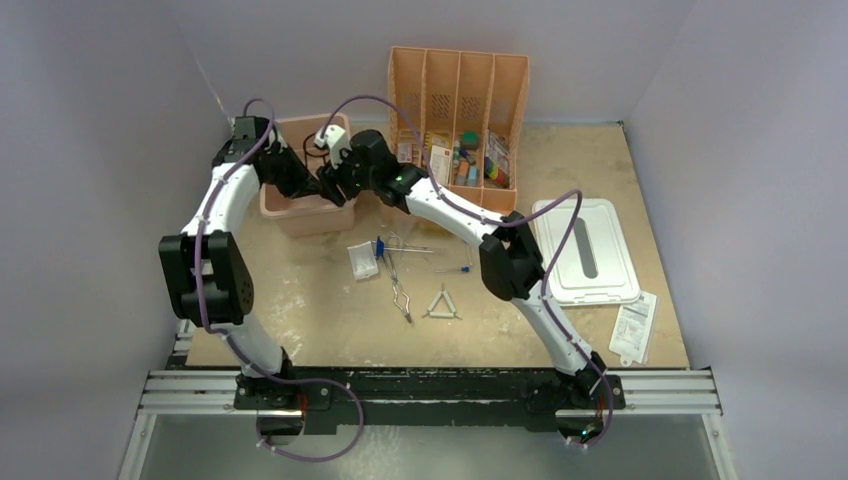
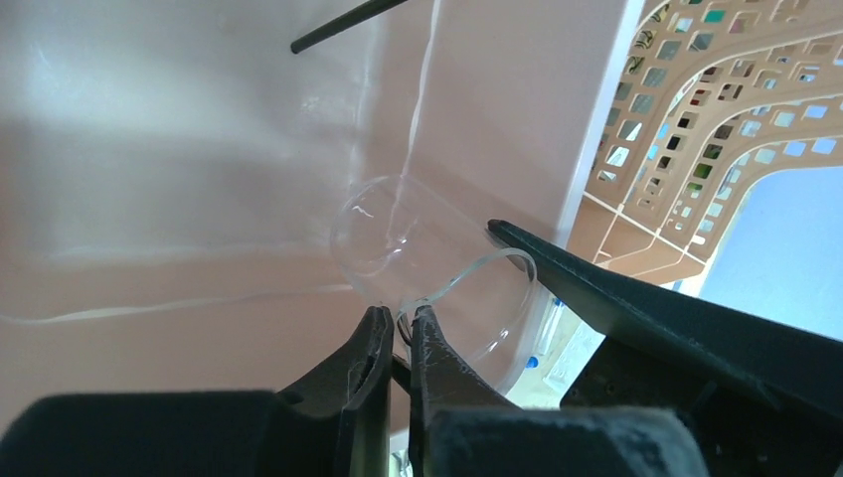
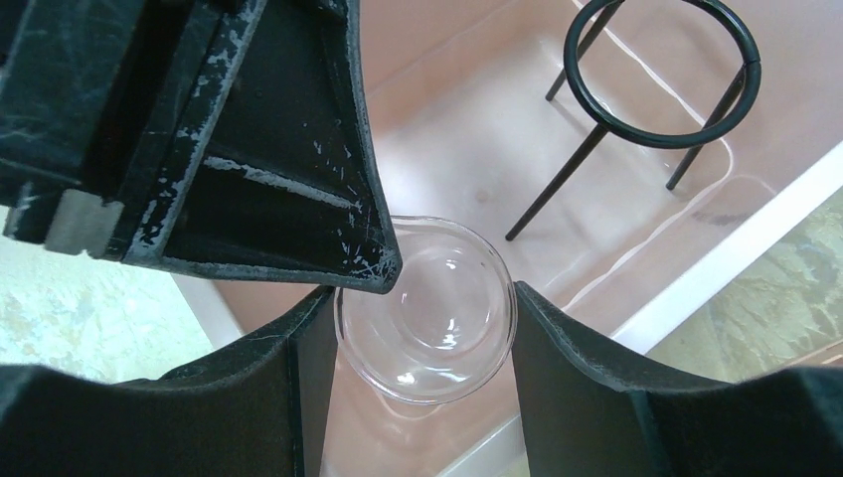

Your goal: Organize the chemistry lab equipment

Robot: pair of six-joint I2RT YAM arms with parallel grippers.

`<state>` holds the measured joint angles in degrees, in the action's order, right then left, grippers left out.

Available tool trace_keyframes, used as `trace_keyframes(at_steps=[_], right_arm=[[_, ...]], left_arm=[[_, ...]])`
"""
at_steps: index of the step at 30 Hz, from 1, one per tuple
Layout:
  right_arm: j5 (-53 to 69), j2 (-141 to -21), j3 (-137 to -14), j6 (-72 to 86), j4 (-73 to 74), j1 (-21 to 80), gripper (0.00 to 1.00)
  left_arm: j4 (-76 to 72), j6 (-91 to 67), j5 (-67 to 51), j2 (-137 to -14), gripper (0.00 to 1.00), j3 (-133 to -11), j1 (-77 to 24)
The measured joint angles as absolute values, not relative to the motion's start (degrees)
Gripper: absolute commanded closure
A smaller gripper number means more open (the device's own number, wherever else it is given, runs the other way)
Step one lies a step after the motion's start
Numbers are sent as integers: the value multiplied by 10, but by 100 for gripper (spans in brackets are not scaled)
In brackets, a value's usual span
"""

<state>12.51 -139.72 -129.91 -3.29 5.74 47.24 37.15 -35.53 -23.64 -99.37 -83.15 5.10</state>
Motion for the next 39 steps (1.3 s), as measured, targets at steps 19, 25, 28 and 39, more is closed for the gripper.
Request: trace_keyframes(at_steps=[19, 25, 28, 39], right_arm=[[147, -1281, -1242, -28, 69, 475, 11], [147, -1190, -1151, 10, 65, 464, 11], [142, -1134, -1093, 33, 65, 442, 12], [69, -972, -903, 62, 78, 383, 12]], left_arm=[[385, -332, -202, -1034, 100, -856, 52], [384, -333, -166, -1053, 100, -868, 52], [384, -334, -145, -1073, 100, -882, 48], [389, -350, -79, -1152, 100, -927, 7]])
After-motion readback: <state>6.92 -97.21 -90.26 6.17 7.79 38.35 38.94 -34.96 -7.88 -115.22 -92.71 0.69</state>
